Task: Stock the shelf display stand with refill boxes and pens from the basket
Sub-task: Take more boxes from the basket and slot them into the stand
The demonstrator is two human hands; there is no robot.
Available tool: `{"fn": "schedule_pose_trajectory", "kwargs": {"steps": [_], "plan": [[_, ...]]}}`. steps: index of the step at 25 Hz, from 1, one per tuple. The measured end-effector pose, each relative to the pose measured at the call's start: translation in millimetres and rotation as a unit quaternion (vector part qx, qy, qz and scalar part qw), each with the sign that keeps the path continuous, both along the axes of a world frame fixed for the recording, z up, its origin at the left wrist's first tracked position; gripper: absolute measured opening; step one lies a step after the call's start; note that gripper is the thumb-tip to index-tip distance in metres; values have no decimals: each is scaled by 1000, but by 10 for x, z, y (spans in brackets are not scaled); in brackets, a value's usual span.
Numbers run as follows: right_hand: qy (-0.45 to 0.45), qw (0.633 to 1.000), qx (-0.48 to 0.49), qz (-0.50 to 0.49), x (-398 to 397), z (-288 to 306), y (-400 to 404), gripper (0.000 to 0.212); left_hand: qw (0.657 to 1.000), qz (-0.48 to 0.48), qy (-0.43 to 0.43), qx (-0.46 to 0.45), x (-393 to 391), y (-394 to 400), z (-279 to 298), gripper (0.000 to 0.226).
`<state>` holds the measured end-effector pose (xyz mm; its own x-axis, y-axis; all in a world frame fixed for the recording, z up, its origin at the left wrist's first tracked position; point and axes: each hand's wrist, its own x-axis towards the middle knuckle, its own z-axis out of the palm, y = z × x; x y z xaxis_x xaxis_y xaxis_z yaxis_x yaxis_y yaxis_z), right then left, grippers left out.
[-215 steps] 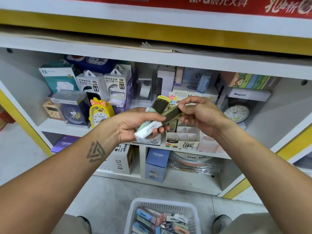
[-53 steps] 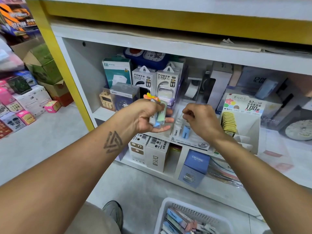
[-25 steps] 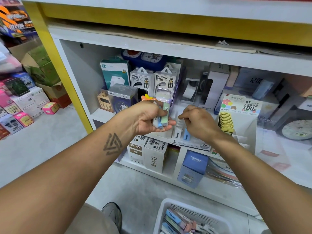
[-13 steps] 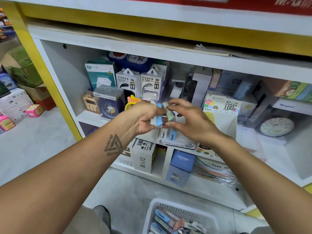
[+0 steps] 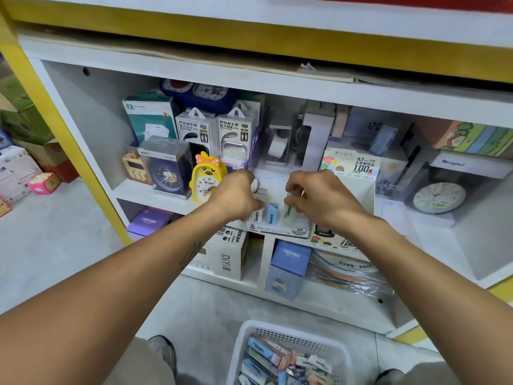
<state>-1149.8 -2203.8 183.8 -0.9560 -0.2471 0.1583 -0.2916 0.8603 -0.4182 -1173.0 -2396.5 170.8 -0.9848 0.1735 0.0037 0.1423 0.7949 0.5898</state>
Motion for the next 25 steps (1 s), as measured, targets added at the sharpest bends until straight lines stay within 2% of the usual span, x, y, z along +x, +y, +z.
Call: {"fn": "schedule_pose_trajectory", "kwargs": {"steps": [3,11,17,19,21,25], "plan": [[-16,1000,10,11,6,-63,-16,2,1000,9,7,-14,8,10,-88,24],[-46,998,15,26,16,-99,-45,6,999,32,1,-2,-53,-56,-148,22],[-43,996,71,32,46,-40,-47,13,998,35,-8,45,-50,-69,-85,27],[-25,995,94,32,46,-47,-46,16,991,48,-52,117,-38,-46,-38,28],[-29,994,105,31,53,-80,-73,19,966,69,-114,221,-20,-21,23,24],[-22,991,134,16,32,-86,-112,17,879,33,-246,408,31,-23,133,15]]}}
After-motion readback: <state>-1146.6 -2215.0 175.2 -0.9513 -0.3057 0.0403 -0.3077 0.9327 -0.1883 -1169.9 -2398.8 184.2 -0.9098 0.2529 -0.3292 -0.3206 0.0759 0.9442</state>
